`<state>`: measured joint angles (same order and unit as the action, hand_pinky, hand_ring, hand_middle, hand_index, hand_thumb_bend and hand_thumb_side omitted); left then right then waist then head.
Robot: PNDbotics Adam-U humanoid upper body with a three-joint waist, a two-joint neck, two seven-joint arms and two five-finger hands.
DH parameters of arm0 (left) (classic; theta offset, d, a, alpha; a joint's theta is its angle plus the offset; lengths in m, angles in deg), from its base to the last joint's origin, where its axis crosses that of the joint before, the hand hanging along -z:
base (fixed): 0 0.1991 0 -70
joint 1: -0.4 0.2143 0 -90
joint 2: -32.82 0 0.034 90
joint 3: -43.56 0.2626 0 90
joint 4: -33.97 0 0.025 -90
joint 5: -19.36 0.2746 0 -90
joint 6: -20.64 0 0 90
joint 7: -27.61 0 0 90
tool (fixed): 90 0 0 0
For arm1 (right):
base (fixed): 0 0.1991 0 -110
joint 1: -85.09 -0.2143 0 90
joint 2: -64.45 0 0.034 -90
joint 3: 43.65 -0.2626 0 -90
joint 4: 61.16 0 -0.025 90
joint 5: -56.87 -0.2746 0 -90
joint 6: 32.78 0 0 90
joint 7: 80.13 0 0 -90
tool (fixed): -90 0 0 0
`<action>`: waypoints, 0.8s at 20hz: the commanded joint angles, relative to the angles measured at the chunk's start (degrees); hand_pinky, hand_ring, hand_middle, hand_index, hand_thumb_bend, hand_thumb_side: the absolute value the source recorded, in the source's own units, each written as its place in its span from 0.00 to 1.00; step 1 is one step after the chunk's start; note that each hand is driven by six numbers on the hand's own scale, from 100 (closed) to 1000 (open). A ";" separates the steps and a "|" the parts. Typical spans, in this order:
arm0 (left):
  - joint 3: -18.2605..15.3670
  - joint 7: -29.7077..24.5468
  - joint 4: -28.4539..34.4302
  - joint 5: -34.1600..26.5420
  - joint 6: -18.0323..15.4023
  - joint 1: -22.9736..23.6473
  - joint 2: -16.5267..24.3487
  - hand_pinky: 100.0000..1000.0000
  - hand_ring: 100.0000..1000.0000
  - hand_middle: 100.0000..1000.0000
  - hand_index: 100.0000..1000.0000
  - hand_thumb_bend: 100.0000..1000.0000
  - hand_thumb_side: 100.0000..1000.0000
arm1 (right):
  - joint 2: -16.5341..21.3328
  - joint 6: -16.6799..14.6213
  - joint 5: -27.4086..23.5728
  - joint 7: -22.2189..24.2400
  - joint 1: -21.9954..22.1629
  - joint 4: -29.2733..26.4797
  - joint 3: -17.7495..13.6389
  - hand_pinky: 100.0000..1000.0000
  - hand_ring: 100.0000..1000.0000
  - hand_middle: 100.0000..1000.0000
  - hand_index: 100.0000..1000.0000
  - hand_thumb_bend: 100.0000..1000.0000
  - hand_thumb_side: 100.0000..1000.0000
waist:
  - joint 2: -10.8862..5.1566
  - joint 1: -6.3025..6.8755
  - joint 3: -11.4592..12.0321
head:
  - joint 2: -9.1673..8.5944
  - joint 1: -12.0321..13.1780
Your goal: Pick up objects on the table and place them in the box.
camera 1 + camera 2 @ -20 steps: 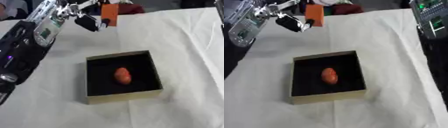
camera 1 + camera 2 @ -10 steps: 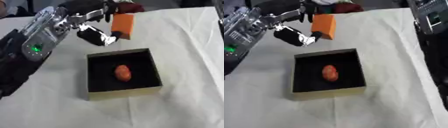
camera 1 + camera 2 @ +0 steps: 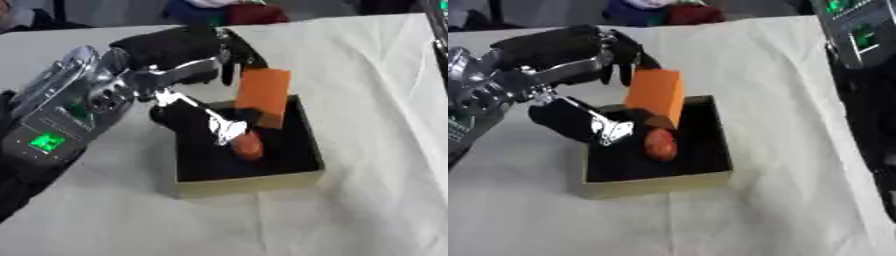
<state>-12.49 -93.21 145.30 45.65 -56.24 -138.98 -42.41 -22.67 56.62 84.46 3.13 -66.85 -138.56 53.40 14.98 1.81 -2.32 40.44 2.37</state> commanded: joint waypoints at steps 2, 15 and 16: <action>0.76 0.52 -0.95 1.18 -0.35 0.56 -0.90 0.42 0.55 0.57 0.67 0.00 0.48 | 1.42 0.16 0.18 -0.02 -0.75 -1.29 -0.52 0.86 0.71 0.51 0.72 0.03 0.81 | -0.82 -0.31 -0.04 | 0.52 0.00; 2.82 2.32 -10.03 10.04 -6.53 3.10 -3.52 0.45 0.60 0.62 0.71 0.00 0.53 | 1.71 -0.10 -0.15 0.58 -0.39 -2.25 -0.05 0.86 0.71 0.51 0.72 0.03 0.82 | -0.36 -0.67 -0.52 | 0.15 0.19; 2.89 2.20 -10.28 10.43 -6.93 3.14 -3.52 0.45 0.61 0.63 0.72 0.00 0.54 | 1.73 -0.11 -0.16 0.66 -0.37 -2.35 -0.02 0.86 0.71 0.51 0.72 0.03 0.82 | -0.34 -0.67 -0.52 | 0.19 0.19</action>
<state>-9.32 -91.02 134.99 55.31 -62.52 -135.33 -46.38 -22.50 56.56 84.46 3.58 -66.36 -139.63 53.50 15.62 1.28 -2.80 40.57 2.41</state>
